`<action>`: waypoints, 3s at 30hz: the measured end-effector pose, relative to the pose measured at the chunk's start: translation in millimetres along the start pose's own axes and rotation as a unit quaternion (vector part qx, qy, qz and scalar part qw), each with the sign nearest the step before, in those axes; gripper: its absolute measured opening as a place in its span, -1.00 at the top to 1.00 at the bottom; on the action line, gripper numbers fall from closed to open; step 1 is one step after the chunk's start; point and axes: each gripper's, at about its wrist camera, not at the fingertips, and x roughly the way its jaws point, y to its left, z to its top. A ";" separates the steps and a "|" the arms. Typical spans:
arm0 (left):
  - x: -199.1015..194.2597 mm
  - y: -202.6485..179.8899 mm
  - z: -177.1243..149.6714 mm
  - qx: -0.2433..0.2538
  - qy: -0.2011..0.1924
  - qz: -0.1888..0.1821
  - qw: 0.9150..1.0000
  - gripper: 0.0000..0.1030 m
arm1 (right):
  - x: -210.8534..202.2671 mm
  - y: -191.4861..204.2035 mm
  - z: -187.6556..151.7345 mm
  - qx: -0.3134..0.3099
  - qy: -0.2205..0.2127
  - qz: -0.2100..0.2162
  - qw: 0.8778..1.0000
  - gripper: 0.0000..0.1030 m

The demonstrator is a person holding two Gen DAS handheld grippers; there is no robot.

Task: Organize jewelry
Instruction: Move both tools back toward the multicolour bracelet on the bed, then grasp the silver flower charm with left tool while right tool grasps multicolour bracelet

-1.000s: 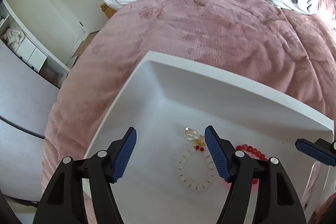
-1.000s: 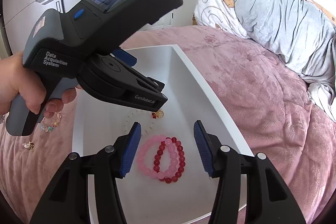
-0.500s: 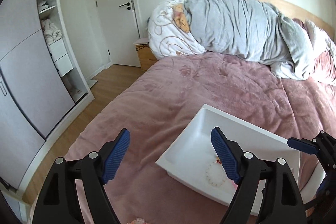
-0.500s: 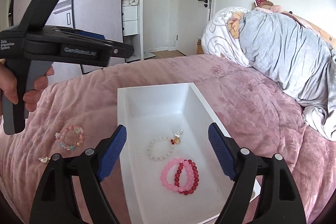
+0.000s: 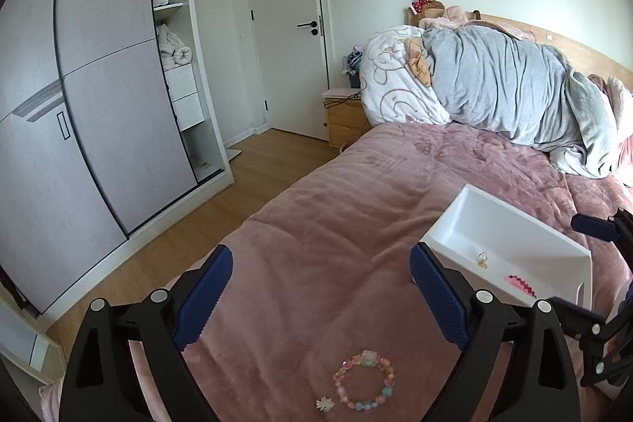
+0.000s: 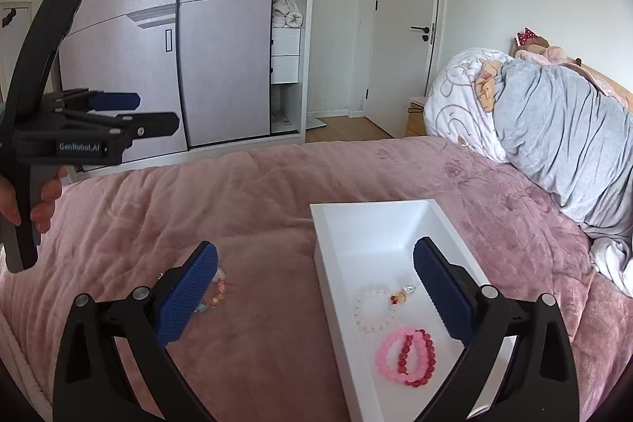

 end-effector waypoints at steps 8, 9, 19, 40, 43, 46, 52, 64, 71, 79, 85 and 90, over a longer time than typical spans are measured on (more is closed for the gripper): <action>-0.8 31.5 -63.1 -0.005 0.011 0.018 1.000 -0.84 | 31.5 45.5 2.0 -0.017 0.016 0.032 0.999 -0.90; 0.9 33.8 -71.1 -0.004 0.012 0.016 1.000 -0.85 | 35.2 50.8 0.6 -0.022 0.016 0.033 0.999 -0.90; 34.5 48.3 -134.0 -0.015 0.031 -0.017 0.999 -0.88 | 88.3 86.6 -23.9 -0.042 0.065 0.048 0.996 -0.90; 88.3 15.7 -188.2 0.064 0.091 -0.109 0.988 -0.10 | 174.2 98.4 -83.5 -0.026 0.160 0.044 0.986 -0.31; 92.5 18.9 -190.1 0.052 0.099 -0.121 0.986 -0.01 | 178.4 97.7 -87.3 -0.020 0.165 0.045 0.985 -0.27; 94.4 23.6 -190.9 0.039 0.103 -0.127 0.986 0.12 | 180.1 96.9 -89.1 -0.014 0.170 0.048 0.984 -0.20; 94.0 28.1 -193.2 0.026 0.100 -0.140 0.985 0.30 | 180.4 95.4 -94.1 0.004 0.168 0.060 0.984 -0.02; 81.3 25.0 -193.5 0.035 0.086 -0.144 0.985 0.66 | 171.2 87.1 -101.3 0.054 0.163 0.106 0.980 0.63; 80.3 19.1 -200.0 0.042 0.109 -0.128 0.985 0.68 | 165.4 87.8 -104.9 0.060 0.167 0.118 0.977 0.64; 91.4 13.0 -205.2 0.047 0.149 -0.119 0.981 0.44 | 166.7 86.4 -107.9 0.070 0.186 0.127 0.972 0.63; 89.0 8.8 -206.6 0.062 0.144 -0.100 0.983 0.53 | 162.7 87.8 -107.4 0.060 0.185 0.126 0.973 0.65; 86.1 8.3 -201.8 0.063 0.146 -0.097 0.982 0.54 | 153.8 82.8 -104.3 0.066 0.176 0.135 0.973 0.74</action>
